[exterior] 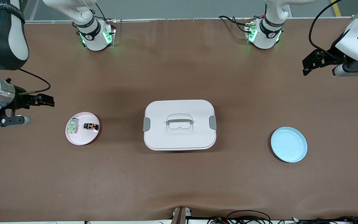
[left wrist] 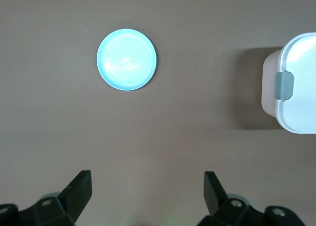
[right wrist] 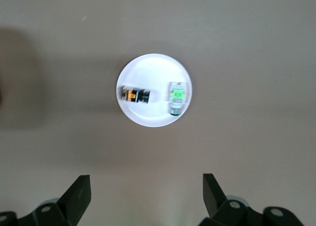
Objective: Transfer orange switch to right arm and place
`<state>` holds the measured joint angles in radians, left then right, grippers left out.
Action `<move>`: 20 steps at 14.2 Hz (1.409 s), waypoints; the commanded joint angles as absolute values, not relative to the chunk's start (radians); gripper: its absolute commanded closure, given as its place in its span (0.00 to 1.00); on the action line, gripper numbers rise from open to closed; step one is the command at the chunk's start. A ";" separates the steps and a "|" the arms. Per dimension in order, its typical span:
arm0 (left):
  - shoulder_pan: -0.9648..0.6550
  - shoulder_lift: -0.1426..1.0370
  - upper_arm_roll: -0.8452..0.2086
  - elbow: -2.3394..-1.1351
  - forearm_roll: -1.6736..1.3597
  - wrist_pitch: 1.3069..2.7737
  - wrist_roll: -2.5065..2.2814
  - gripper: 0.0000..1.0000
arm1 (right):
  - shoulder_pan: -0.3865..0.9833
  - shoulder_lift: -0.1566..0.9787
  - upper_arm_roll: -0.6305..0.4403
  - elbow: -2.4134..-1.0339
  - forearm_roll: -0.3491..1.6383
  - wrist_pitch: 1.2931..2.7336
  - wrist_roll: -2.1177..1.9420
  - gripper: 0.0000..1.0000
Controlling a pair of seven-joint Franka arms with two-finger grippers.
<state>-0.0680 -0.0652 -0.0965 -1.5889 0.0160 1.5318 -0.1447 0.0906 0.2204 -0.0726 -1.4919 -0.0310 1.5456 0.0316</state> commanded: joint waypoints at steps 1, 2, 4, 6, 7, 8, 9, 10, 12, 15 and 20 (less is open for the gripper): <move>-0.066 -0.078 -0.094 -1.585 0.015 1.517 -0.147 0.00 | 0.121 0.215 -0.064 -1.428 -0.104 1.510 0.191 0.00; -0.064 -0.078 -0.094 -1.585 0.015 1.517 -0.147 0.00 | 0.123 0.215 -0.066 -1.407 -0.104 1.493 0.201 0.00; -0.064 -0.080 -0.094 -1.583 0.015 1.517 -0.149 0.00 | 0.109 0.216 -0.071 -1.381 -0.092 1.445 0.173 0.00; -0.064 -0.080 -0.094 -1.583 0.015 1.517 -0.147 0.00 | 0.110 0.189 -0.071 -1.368 -0.084 1.396 0.149 0.00; -0.064 -0.080 -0.094 -1.583 0.015 1.517 -0.149 0.00 | 0.110 0.161 -0.071 -1.368 -0.084 1.394 0.149 0.00; -0.064 -0.078 -0.094 -1.583 0.014 1.517 -0.149 0.00 | 0.109 0.144 -0.071 -1.368 -0.081 1.391 0.149 0.00; -0.064 -0.078 -0.094 -1.583 0.014 1.519 -0.149 0.00 | 0.110 0.127 -0.069 -1.368 -0.072 1.382 0.147 0.00; -0.064 -0.078 -0.094 -1.583 0.014 1.520 -0.149 0.00 | 0.113 0.124 -0.063 -1.368 -0.065 1.362 0.149 0.00; -0.064 -0.078 -0.094 -1.583 0.014 1.522 -0.149 0.00 | 0.118 0.123 -0.066 -1.367 -0.066 1.351 0.149 0.00; -0.064 -0.078 -0.094 -1.583 0.014 1.522 -0.149 0.00 | 0.113 0.124 -0.069 -1.353 -0.060 1.350 0.146 0.00; -0.064 -0.078 -0.094 -1.583 0.014 1.523 -0.149 0.00 | 0.080 0.094 -0.075 -1.350 -0.029 1.327 0.137 0.00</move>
<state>-0.0664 -0.0656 -0.0945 -1.5861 0.0160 1.5318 -0.1448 0.1093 0.1249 -0.0773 -1.3572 -0.0664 1.3422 0.1517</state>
